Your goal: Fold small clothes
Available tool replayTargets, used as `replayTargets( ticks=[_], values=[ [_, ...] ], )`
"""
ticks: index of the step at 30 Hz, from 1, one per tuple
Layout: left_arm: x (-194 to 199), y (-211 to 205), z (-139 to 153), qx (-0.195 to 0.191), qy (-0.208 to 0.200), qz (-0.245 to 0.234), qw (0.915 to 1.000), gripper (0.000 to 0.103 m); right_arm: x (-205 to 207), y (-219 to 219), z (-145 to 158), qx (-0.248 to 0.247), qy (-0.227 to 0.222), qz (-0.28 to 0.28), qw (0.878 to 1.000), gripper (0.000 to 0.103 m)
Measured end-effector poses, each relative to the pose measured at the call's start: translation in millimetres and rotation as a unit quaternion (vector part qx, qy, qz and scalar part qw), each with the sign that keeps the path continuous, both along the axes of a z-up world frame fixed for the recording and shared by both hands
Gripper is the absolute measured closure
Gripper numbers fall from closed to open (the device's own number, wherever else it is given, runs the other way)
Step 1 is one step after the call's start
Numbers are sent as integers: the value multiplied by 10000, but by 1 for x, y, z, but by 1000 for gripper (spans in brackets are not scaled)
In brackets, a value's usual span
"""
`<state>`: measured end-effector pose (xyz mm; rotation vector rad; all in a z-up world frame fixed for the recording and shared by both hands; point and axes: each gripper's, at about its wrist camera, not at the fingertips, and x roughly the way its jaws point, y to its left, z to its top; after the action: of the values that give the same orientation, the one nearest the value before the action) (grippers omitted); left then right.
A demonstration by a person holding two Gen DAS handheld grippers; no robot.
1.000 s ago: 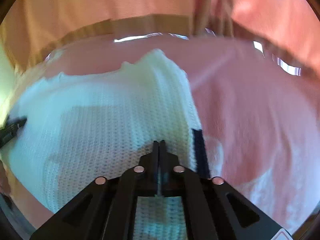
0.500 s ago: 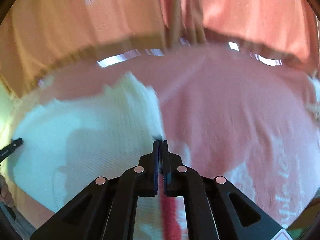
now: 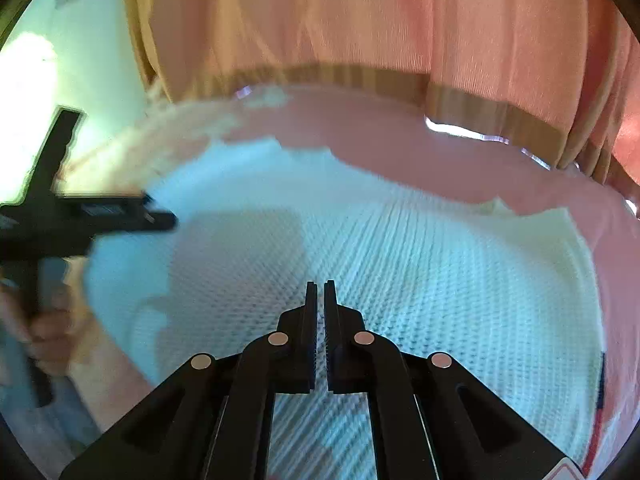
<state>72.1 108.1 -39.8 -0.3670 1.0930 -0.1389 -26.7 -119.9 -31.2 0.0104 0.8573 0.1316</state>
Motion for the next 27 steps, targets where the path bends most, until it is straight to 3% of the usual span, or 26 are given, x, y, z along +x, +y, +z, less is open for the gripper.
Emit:
replayTargets(
  ticks=[1,4,6,8,11,15,21,27],
  values=[
    [1,1,-1,-59,12,-29,10000,41,7,-2,-11,58,227,-56,9997,102],
    [2,1,-2,-91,4,-137,9999,43,8,0,-19,254,221,-100,9994,103],
    [5,1,-2,-176,-4,-203,9996,56,6,0,-19,227,192,-66,9995,103],
    [8,2,-1,-493,54,-227,9985,70,5,1,-21,196,143,-61,9997,103],
    [4,-2,10,-623,-43,-253,9977,76,9,2,-23,166,132,-63,9998,103],
    [-14,-36,62,-776,-761,-779,9910,78,11,-2,-23,238,132,-49,9996,103],
    [-37,-115,117,-874,-1307,-1693,9729,78,4,-18,-17,547,135,53,9984,103],
    [-50,-191,107,-753,-1127,-2241,9651,78,-69,-87,23,241,62,-477,9986,98]
  ],
)
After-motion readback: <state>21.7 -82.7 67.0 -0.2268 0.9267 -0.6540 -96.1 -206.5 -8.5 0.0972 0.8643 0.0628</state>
